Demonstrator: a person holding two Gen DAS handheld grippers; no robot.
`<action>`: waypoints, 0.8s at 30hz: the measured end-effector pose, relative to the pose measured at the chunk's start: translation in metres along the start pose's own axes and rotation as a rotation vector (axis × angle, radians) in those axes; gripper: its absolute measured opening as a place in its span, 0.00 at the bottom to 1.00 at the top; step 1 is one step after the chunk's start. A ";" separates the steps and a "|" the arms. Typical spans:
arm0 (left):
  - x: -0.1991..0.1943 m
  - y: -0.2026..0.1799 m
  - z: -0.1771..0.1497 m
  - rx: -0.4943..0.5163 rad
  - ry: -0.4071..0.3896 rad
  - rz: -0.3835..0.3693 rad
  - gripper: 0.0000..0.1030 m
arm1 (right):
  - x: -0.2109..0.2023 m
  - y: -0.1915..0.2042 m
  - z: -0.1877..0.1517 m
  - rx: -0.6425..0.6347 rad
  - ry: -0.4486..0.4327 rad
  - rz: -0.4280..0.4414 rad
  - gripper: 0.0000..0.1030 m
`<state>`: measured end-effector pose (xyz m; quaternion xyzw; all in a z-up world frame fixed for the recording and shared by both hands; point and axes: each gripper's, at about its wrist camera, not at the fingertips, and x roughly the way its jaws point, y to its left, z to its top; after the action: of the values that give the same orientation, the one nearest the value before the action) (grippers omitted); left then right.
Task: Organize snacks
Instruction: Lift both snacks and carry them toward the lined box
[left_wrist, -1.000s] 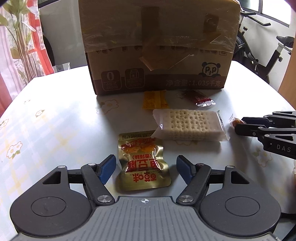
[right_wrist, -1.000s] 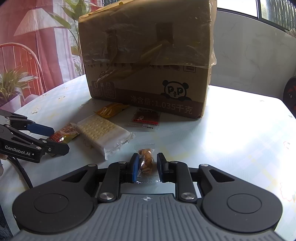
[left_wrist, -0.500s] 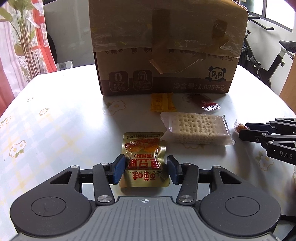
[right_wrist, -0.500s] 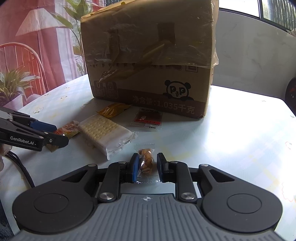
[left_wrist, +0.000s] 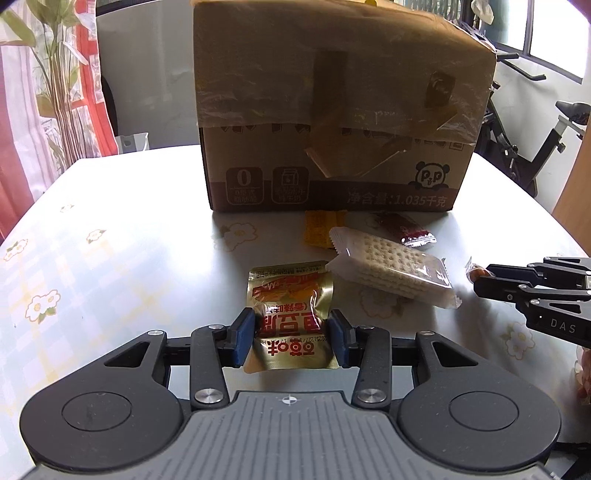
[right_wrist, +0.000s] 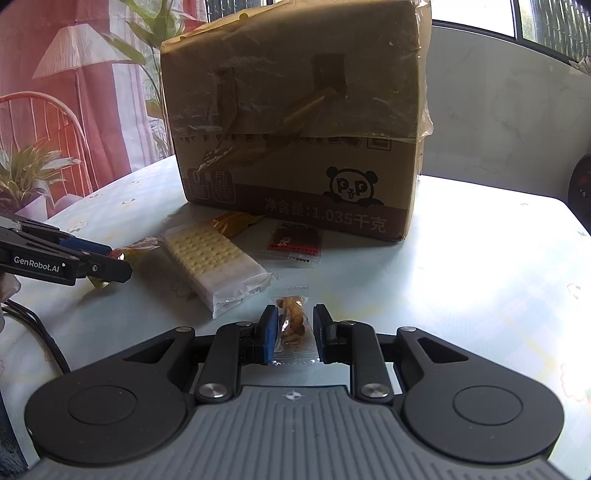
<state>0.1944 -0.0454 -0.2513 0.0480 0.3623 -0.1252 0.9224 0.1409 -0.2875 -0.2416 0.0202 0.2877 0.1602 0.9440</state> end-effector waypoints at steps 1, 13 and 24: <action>-0.002 0.001 0.001 -0.003 -0.006 0.002 0.44 | -0.002 -0.001 0.000 0.006 -0.009 0.003 0.22; -0.028 0.022 0.026 -0.019 -0.134 0.044 0.45 | -0.013 -0.010 -0.001 0.076 -0.064 -0.023 0.22; -0.061 0.024 0.122 0.068 -0.382 -0.012 0.45 | -0.041 -0.018 0.074 0.066 -0.219 -0.032 0.22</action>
<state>0.2376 -0.0316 -0.1203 0.0522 0.1763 -0.1494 0.9715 0.1551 -0.3136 -0.1605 0.0638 0.1884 0.1322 0.9711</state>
